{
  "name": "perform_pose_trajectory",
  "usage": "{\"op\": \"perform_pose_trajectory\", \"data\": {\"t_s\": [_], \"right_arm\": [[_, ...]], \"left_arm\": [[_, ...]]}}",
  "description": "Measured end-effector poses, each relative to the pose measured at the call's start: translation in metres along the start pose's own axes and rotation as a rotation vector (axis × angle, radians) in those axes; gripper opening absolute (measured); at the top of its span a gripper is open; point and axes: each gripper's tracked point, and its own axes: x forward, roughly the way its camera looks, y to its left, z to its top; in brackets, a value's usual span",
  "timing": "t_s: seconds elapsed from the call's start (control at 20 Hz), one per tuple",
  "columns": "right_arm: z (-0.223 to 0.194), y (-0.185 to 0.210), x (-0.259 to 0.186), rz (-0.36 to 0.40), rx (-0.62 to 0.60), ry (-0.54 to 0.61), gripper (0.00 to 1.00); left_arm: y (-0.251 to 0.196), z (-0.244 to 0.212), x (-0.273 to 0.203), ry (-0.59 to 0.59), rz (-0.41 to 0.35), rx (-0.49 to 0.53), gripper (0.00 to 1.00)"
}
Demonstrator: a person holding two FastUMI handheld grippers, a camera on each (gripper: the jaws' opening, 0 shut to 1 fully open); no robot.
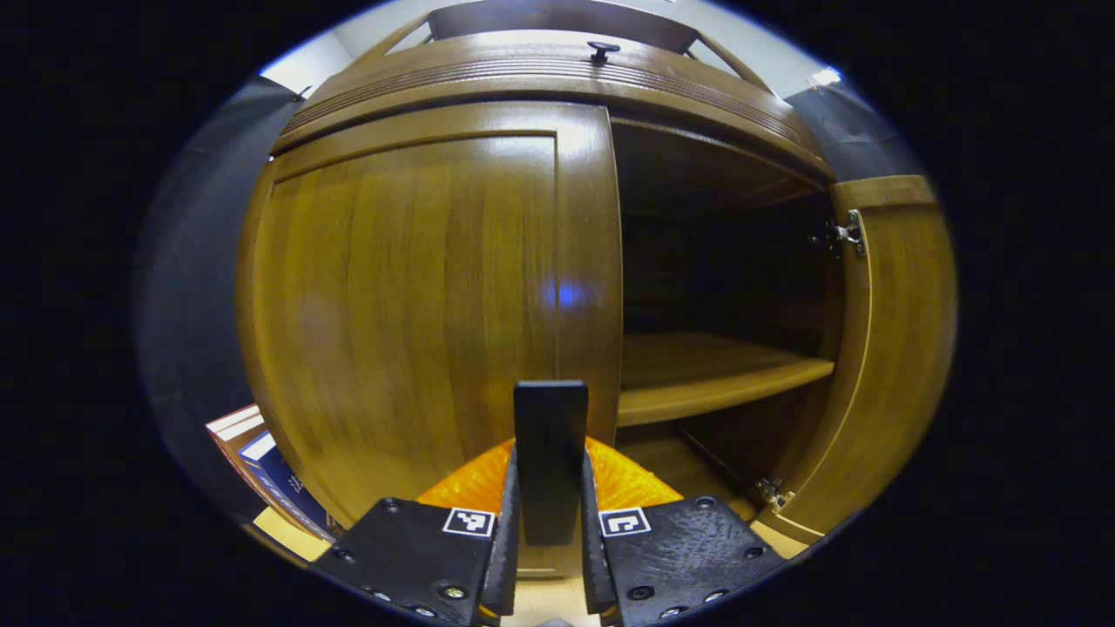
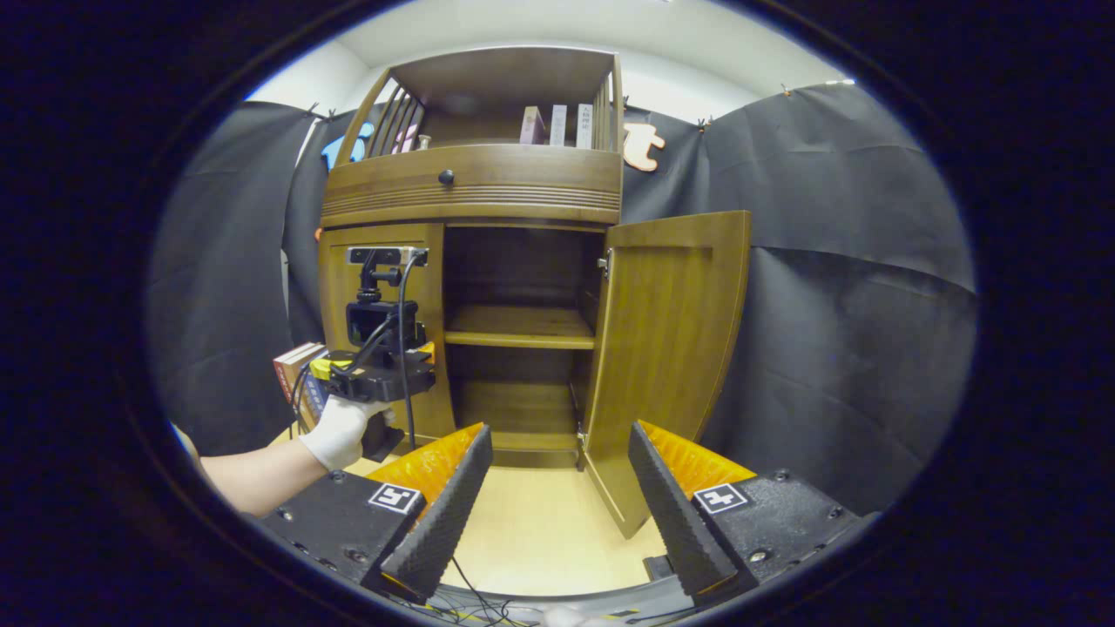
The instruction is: Open the right door of the double-door shoe cabinet with the right hand, and open the left door with the left hand.
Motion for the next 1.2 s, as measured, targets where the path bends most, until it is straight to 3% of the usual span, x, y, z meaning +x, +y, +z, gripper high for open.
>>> {"op": "perform_pose_trajectory", "data": {"t_s": [0.05,0.1,0.3,0.75,1.2], "right_arm": [[0.0,0.0,0.0,-0.002,0.001,0.002,0.99],[-0.001,0.0,0.0,-0.002,0.002,0.006,0.99],[-0.004,0.006,-0.006,0.008,-0.003,0.021,1.0],[-0.008,0.01,-0.021,0.033,0.001,0.01,0.99],[-0.009,0.013,-0.038,0.072,-0.009,-0.005,0.99]], "left_arm": [[0.0,-0.002,0.001,0.014,-0.013,0.001,0.29],[0.0,-0.003,0.003,0.009,-0.026,0.002,0.29],[0.0,-0.004,-0.007,0.021,-0.048,0.007,0.19],[0.008,-0.007,-0.067,0.024,-0.111,0.044,0.19],[0.043,-0.011,-0.142,0.027,-0.059,0.04,0.19]]}}
